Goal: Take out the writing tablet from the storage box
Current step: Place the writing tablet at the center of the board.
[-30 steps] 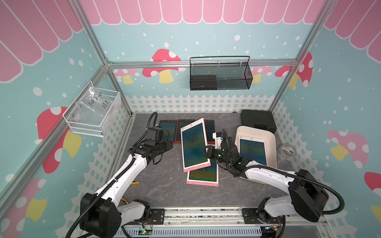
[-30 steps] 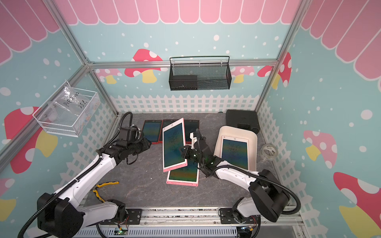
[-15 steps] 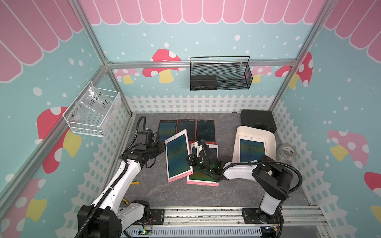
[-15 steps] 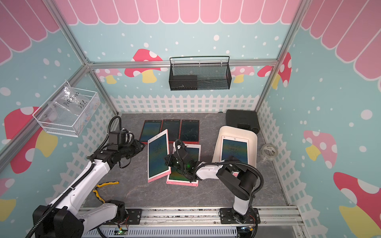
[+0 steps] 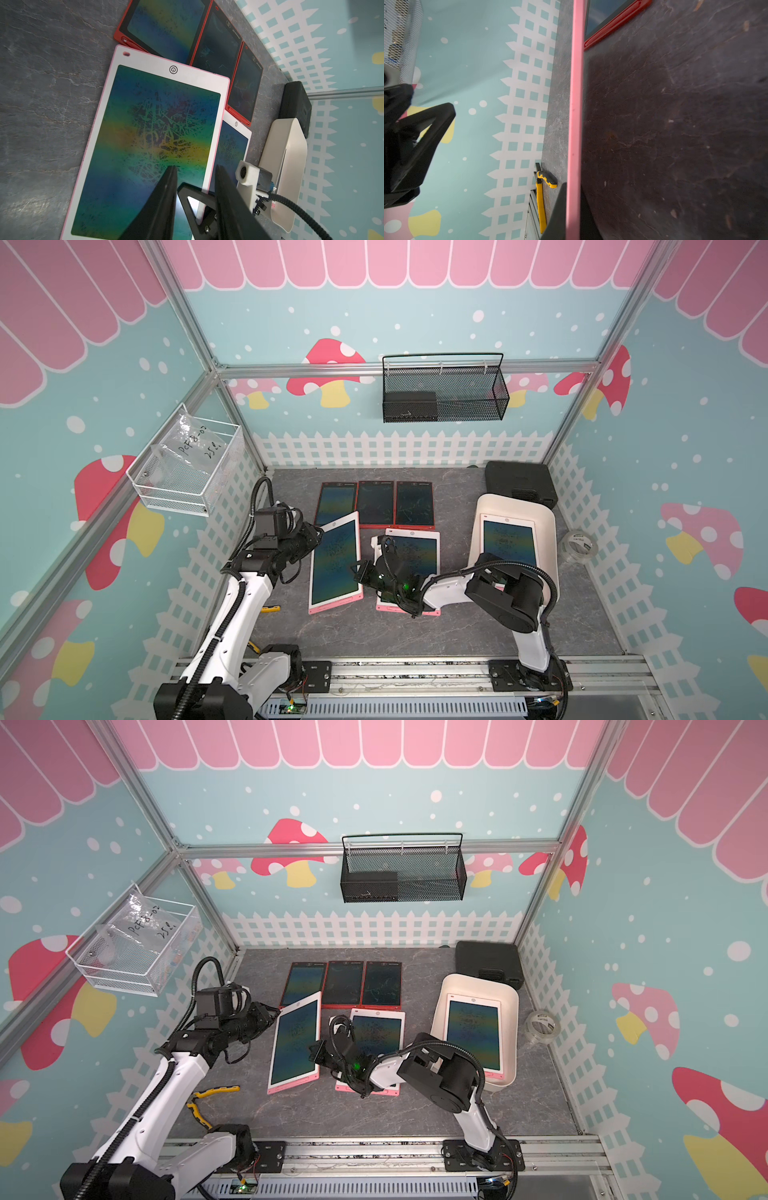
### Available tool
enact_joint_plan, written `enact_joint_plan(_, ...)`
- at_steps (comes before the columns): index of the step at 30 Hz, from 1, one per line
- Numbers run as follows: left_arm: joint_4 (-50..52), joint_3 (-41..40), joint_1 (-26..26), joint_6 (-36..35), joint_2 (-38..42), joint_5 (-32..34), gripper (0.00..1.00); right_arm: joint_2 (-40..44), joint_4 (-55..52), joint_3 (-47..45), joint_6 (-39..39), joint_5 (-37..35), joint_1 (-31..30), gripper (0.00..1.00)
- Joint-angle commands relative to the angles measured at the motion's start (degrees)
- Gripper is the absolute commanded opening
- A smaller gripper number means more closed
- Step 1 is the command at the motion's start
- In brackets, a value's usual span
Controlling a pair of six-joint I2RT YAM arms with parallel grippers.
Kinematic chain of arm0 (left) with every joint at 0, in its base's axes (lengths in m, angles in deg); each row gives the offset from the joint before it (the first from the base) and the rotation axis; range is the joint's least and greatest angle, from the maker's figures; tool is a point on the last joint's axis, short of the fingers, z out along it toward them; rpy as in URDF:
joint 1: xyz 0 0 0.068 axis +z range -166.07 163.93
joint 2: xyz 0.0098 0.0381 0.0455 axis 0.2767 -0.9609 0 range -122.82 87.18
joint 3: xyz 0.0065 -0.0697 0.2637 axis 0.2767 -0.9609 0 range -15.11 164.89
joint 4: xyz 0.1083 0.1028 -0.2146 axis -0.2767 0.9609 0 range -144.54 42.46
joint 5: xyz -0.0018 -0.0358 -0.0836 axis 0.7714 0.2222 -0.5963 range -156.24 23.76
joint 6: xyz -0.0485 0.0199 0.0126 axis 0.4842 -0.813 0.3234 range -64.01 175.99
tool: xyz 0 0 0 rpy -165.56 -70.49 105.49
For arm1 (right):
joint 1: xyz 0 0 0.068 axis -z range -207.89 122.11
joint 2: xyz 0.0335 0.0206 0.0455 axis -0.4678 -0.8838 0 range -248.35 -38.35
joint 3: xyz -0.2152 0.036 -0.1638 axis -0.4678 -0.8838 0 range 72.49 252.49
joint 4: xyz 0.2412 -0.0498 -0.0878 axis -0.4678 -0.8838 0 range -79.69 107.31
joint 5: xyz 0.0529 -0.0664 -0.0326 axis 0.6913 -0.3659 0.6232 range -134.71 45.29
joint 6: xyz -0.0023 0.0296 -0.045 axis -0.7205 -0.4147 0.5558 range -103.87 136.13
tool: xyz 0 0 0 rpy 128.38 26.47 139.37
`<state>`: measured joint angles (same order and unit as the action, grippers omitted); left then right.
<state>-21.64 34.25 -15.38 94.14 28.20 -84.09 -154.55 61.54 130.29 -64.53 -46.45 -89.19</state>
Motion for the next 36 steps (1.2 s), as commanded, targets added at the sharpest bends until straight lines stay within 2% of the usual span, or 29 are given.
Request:
enact_joint_plan(1,1.1,-0.9,0.4,-0.6,1.0,-1.2,0.34,-3.9,3.2,2.4,-3.4,-0.8,-0.5,0.00)
enact_joint_plan(6,0.9,-1.0,0.5,-0.9,0.7,-1.7,0.34,-9.4,5.5,5.3,-6.0,1.4,-1.3,0.00)
enact_joint_plan(8,0.9,-1.0,0.6,-1.1,0.6,-2.0,0.34,-10.7,6.9,5.6,-6.5,1.7,-1.5,0.03)
enact_joint_plan(11,0.9,-1.1,0.6,-1.3,0.5,-2.3,0.34,-10.0,7.4,3.7,-6.8,0.1,-1.8,0.07)
enact_joint_plan(17,0.0,-1.3,0.6,-1.2,0.2,-3.3,0.34,-7.7,8.9,-1.0,-7.1,-2.4,-1.9,0.07)
enact_joint_plan(24,-0.2,-1.5,0.6,-1.2,0.6,-3.2,0.34,-10.2,9.4,0.2,-8.4,0.5,-1.9,0.12)
enact_joint_plan(36,-0.6,-1.6,0.7,-1.3,0.0,-3.8,0.34,-9.6,5.1,-0.6,-8.2,1.7,-2.0,0.21)
